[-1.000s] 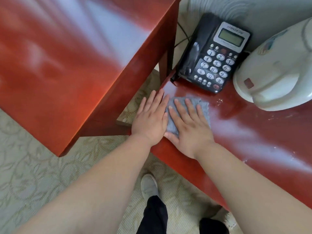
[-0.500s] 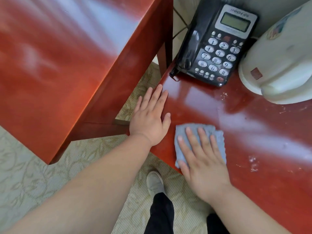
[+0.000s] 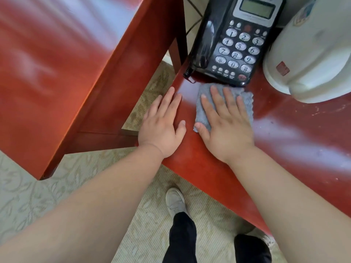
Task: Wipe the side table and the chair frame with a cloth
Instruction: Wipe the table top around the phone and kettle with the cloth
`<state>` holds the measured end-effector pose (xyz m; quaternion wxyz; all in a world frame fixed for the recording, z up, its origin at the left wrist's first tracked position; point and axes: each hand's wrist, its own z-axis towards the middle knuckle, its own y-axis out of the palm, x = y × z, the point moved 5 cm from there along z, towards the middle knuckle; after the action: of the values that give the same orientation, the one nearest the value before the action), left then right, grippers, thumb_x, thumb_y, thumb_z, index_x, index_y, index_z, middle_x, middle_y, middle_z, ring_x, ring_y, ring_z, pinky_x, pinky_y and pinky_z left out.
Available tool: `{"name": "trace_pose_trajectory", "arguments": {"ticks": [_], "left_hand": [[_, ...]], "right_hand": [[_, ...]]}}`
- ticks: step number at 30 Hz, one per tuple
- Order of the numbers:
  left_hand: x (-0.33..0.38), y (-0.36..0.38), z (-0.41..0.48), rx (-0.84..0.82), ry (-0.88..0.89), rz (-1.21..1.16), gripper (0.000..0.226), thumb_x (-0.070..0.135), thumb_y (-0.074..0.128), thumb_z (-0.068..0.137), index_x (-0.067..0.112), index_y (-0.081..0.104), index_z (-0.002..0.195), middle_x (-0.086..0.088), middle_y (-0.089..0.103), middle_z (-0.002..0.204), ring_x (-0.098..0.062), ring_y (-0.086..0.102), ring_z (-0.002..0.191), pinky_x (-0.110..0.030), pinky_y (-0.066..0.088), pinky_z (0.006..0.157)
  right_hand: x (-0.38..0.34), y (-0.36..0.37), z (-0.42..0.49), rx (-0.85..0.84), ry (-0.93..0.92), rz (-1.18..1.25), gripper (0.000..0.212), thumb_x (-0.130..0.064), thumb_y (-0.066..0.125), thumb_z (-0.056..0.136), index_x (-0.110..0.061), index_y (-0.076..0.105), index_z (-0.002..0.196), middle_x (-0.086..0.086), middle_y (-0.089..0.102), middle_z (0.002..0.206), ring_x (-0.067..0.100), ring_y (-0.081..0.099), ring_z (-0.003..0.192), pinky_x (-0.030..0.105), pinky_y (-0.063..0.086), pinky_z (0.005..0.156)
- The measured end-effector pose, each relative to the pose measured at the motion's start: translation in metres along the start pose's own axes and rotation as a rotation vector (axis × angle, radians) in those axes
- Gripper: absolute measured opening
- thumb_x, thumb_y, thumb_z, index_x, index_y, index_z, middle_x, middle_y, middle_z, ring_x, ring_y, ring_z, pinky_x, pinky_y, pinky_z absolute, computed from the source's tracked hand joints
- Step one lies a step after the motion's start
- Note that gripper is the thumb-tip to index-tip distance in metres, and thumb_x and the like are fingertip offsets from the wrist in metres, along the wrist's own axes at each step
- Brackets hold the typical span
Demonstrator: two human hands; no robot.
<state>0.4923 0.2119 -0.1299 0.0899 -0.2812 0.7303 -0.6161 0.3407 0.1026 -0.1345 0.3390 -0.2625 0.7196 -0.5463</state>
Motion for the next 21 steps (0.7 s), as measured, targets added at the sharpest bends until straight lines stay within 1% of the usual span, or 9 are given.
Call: {"name": "trace_pose_trajectory", "arguments": {"ticks": [3,5,7,9,12,14,16,18,21], "left_hand": [[0.000,0.000,0.000,0.004,0.002,0.005,0.073,0.050,0.038,0.097,0.033,0.018,0.165,0.014,0.004,0.175,-0.021,0.016,0.160,-0.051,0.027,0.125],[0.000,0.001,0.000,0.001,0.006,0.011,0.073,0.050,0.038,0.097,0.034,0.018,0.165,0.015,0.004,0.175,-0.021,0.016,0.160,-0.050,0.026,0.126],[0.000,0.000,0.000,0.010,0.000,0.019,0.073,0.050,0.038,0.097,0.034,0.018,0.165,0.015,0.004,0.175,-0.022,0.017,0.159,-0.049,0.025,0.126],[0.001,0.000,0.000,0.015,-0.004,0.022,0.073,0.050,0.038,0.097,0.034,0.018,0.165,0.015,0.005,0.175,-0.022,0.018,0.159,-0.048,0.025,0.126],[0.001,-0.001,0.002,0.019,-0.002,0.018,0.074,0.050,0.041,0.096,0.033,0.021,0.165,0.014,0.007,0.175,-0.023,0.020,0.158,-0.049,0.027,0.125],[0.001,0.000,0.002,0.013,-0.001,0.013,0.074,0.050,0.040,0.096,0.034,0.020,0.165,0.014,0.006,0.175,-0.022,0.019,0.159,-0.050,0.026,0.125],[0.002,0.000,0.003,0.006,-0.002,0.011,0.072,0.049,0.037,0.097,0.034,0.018,0.166,0.016,0.004,0.175,-0.022,0.018,0.159,-0.050,0.026,0.126],[0.001,0.000,0.002,0.008,-0.008,0.011,0.071,0.048,0.037,0.098,0.035,0.018,0.166,0.017,0.003,0.175,-0.022,0.019,0.158,-0.050,0.027,0.125],[0.000,0.000,0.001,0.021,0.002,0.002,0.070,0.047,0.038,0.099,0.033,0.022,0.165,0.015,0.006,0.175,-0.024,0.023,0.157,-0.049,0.028,0.124]], "right_hand": [[-0.010,0.010,-0.075,-0.012,0.036,0.022,0.073,-0.053,0.046,0.100,-0.018,0.029,0.162,0.010,0.016,0.172,0.036,0.008,0.158,0.058,0.010,0.126],[-0.024,0.019,-0.125,-0.057,0.004,0.036,0.073,-0.054,0.046,0.098,-0.018,0.033,0.161,0.010,0.015,0.172,0.038,0.008,0.158,0.061,0.014,0.125],[-0.032,0.026,-0.150,-0.108,-0.033,0.024,0.074,-0.057,0.046,0.097,-0.021,0.034,0.160,0.008,0.015,0.172,0.038,0.008,0.158,0.062,0.015,0.125],[-0.029,0.023,-0.138,-0.117,-0.058,0.023,0.077,-0.061,0.048,0.095,-0.024,0.033,0.161,0.007,0.016,0.172,0.039,0.007,0.158,0.062,0.013,0.125],[-0.017,0.011,-0.074,-0.066,-0.034,0.017,0.079,-0.066,0.047,0.092,-0.032,0.030,0.161,0.005,0.017,0.172,0.039,0.005,0.158,0.063,0.006,0.125],[-0.014,0.003,-0.025,-0.044,-0.001,0.013,0.078,-0.069,0.041,0.093,-0.036,0.027,0.161,0.005,0.014,0.172,0.041,0.003,0.158,0.065,0.003,0.124],[-0.016,-0.002,0.009,-0.061,0.018,-0.010,0.076,-0.071,0.032,0.094,-0.038,0.022,0.162,0.005,0.009,0.173,0.041,-0.002,0.157,0.066,0.001,0.123],[-0.020,-0.001,0.016,-0.065,0.018,-0.033,0.075,-0.070,0.030,0.096,-0.037,0.020,0.163,0.006,0.007,0.173,0.042,-0.003,0.157,0.066,0.002,0.123],[-0.032,0.003,-0.033,-0.023,-0.009,-0.008,0.074,-0.061,0.046,0.095,-0.033,0.029,0.161,0.008,0.015,0.172,0.044,0.006,0.157,0.067,0.007,0.122]]}}
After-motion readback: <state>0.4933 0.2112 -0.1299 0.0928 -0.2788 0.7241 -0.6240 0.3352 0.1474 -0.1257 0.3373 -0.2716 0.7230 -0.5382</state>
